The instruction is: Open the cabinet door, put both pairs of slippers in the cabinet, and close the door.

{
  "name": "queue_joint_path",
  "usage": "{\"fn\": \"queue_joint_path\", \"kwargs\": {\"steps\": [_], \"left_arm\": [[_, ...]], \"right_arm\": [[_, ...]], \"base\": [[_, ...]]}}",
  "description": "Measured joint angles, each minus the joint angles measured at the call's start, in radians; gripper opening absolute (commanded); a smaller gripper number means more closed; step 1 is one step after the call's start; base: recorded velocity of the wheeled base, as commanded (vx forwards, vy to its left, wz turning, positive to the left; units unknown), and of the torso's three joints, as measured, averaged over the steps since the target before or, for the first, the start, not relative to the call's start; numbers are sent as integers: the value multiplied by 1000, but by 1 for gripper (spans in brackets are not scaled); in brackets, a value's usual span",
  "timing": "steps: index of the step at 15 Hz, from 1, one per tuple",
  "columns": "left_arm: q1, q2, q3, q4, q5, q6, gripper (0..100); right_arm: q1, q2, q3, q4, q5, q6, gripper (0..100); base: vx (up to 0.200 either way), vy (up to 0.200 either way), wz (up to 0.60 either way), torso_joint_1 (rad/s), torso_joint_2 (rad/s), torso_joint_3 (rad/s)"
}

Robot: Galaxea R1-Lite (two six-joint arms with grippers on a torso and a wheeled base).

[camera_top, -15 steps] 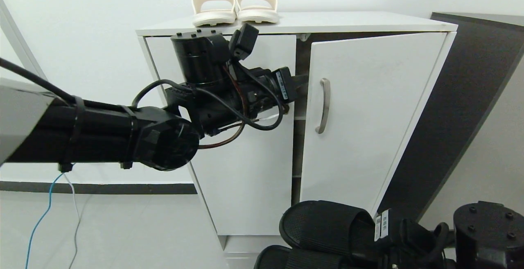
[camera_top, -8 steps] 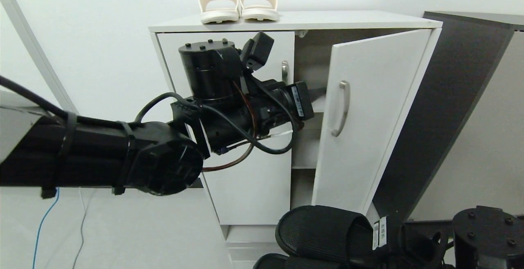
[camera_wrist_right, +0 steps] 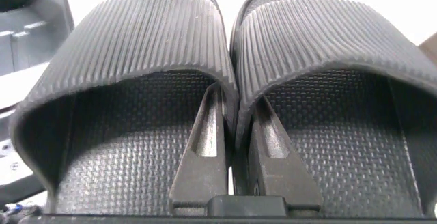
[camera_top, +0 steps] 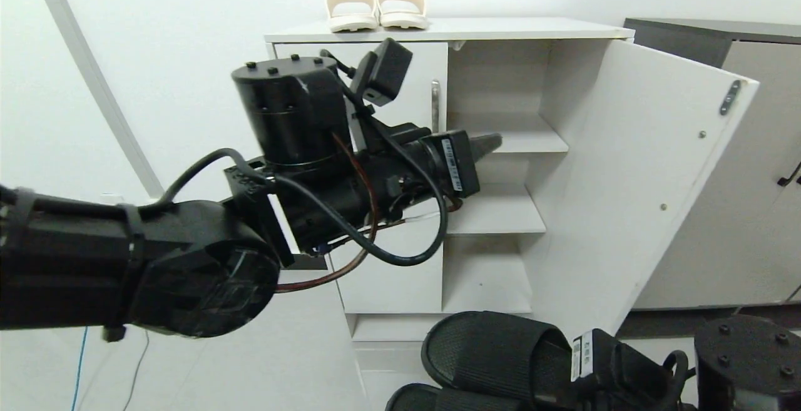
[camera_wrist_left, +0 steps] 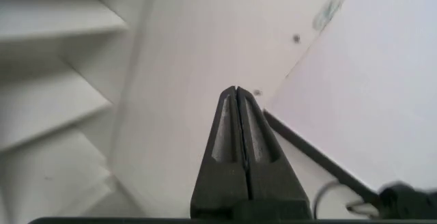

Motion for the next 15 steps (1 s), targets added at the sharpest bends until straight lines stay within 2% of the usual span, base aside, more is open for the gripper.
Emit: {"fn": "queue_joint_path", "kwargs": {"steps": [2,5,8,10,12,13,14,15], "left_arm": [[23,-63,64,7,34,0,0],[56,-219,204,21,47,9,0],[101,-442,364,117,51,26,0],[136,-605,448,249,76,44,0],[161,-760,502,449,175,91,0],[174,-833,530,547,238,133,0],[200,-900,558,593,277,180,0],[250,-969,598,627,304,230,0]], "right_arm": [[-34,4,-3,3,-1,2,0],[-72,19,-18,1,1,2,0],[-86,25,-28,2,-1,2,0],[-96,27,-36,2,-2,3,0],[-108,27,-43,2,-4,3,0],[-113,27,-45,2,-4,5,0],[-120,27,-50,2,-5,6,0],[-127,27,-53,2,-5,8,0]], "base": [[0,0,0,0,0,0],[0,0,0,0,0,0],[0,0,0,0,0,0],[0,0,0,0,0,0],[0,0,0,0,0,0],[0,0,0,0,0,0],[0,0,0,0,0,0],[0,0,0,0,0,0]]}}
